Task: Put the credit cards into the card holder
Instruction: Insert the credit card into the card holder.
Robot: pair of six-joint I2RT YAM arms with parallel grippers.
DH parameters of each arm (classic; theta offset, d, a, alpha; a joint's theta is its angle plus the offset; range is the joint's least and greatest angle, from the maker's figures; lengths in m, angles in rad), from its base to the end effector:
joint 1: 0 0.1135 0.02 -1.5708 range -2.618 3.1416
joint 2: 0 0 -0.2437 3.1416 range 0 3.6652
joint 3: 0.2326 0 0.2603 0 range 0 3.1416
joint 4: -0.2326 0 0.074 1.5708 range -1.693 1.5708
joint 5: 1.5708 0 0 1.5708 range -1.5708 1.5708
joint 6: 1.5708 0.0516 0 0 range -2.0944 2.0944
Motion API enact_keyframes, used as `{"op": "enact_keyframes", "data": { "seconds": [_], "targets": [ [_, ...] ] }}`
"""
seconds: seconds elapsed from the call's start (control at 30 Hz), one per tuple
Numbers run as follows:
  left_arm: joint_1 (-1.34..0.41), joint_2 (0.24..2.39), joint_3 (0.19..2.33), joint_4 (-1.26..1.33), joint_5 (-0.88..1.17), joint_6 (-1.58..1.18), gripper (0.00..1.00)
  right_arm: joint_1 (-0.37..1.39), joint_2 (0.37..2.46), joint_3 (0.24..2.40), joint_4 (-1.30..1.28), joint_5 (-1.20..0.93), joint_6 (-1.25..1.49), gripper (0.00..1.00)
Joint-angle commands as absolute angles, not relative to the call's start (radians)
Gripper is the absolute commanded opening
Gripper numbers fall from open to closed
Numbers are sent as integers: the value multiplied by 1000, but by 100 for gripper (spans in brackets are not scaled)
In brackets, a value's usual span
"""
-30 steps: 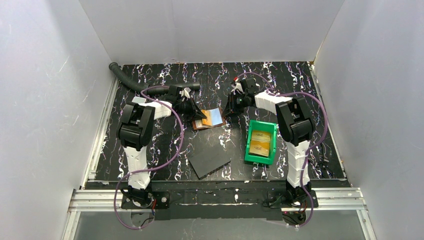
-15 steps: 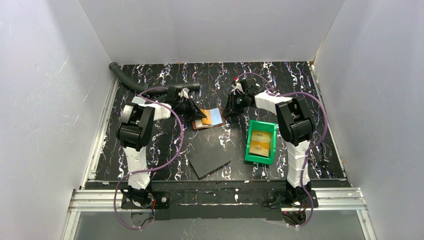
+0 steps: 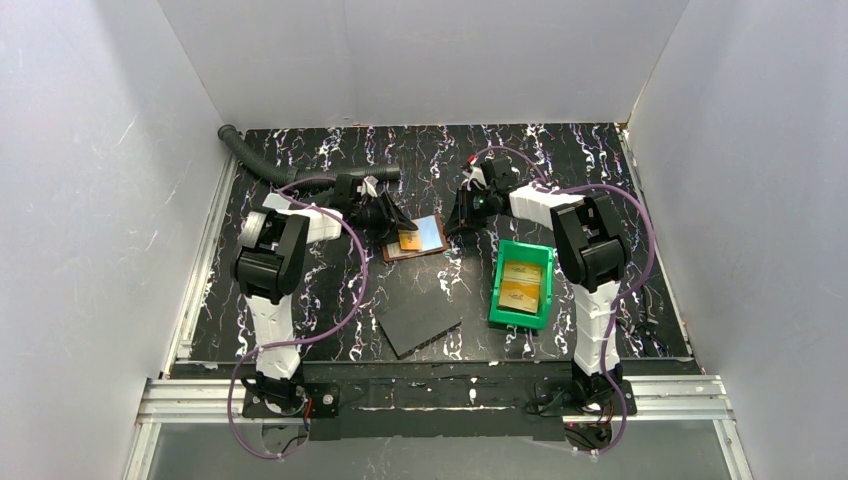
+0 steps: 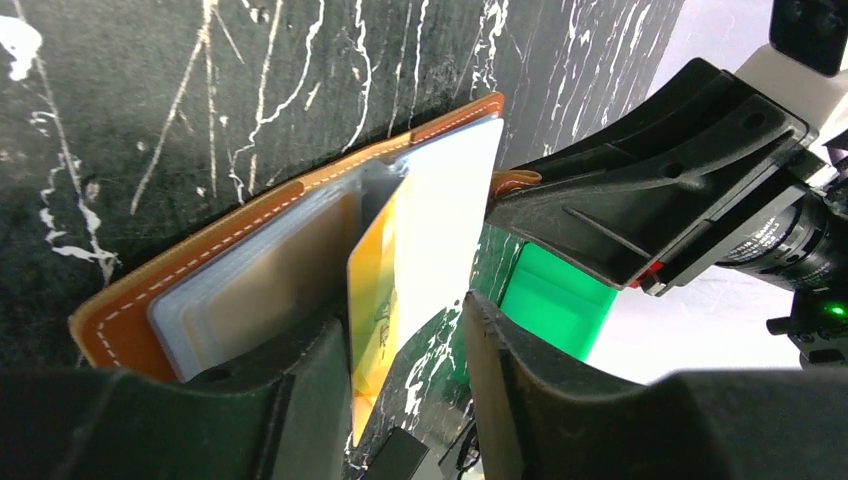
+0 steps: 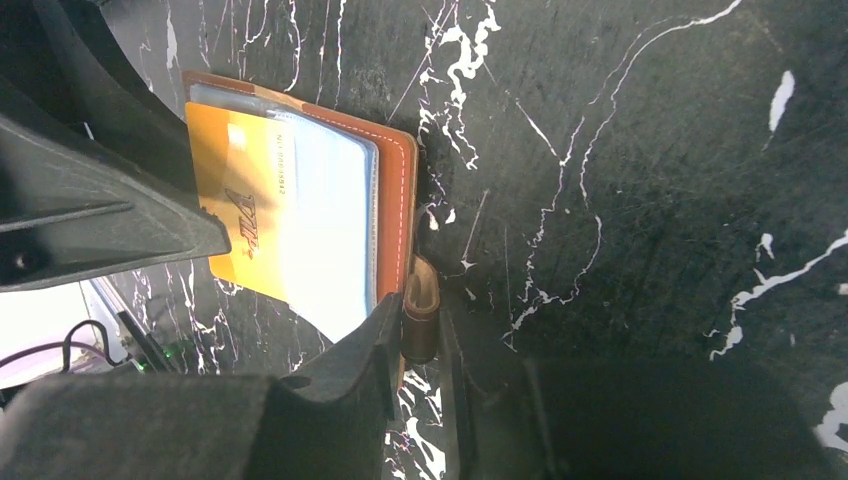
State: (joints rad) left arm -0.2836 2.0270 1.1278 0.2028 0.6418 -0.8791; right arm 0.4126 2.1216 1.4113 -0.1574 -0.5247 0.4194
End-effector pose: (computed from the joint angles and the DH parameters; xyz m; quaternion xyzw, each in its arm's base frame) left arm 0.3950 -0.1473 0.0973 -0.1245 0.8610 -0.4595 0.1789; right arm 0.4068 0.2063 0.1110 -0.0862 0.9070 0.3571 0.2058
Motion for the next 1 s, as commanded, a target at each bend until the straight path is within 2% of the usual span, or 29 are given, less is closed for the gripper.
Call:
{"op": "enact_keyframes", "data": {
  "seconds": [0.0,0.3,0.37,0.4,0.6,0.7,0.8,0.97],
  "targets": [
    [-296,1979,1126,101,581,-852,44,416,2114,1403,-153,-540,416,26],
    [-333,1957,1259,-183,425,-808,56,417,2106,1404,-157,-537,414,26],
    [-342,1974,1308,-247,401,-805,80,417,2106,1405,-157,-538,414,26],
    [-349,1986,1332,-289,391,-805,88,417,2106,1403,-157,-538,414,26],
    [-410,2029,1450,-394,312,-808,88,418,2106,1397,-150,-541,418,24],
    [-423,2066,1531,-529,266,-805,87,418,2106,1400,-148,-543,418,24],
    [-423,2044,1520,-551,197,-787,89,418,2106,1402,-148,-545,418,24],
    [-423,2043,1528,-576,205,-765,89,419,2105,1397,-148,-546,418,24]
  ]
}}
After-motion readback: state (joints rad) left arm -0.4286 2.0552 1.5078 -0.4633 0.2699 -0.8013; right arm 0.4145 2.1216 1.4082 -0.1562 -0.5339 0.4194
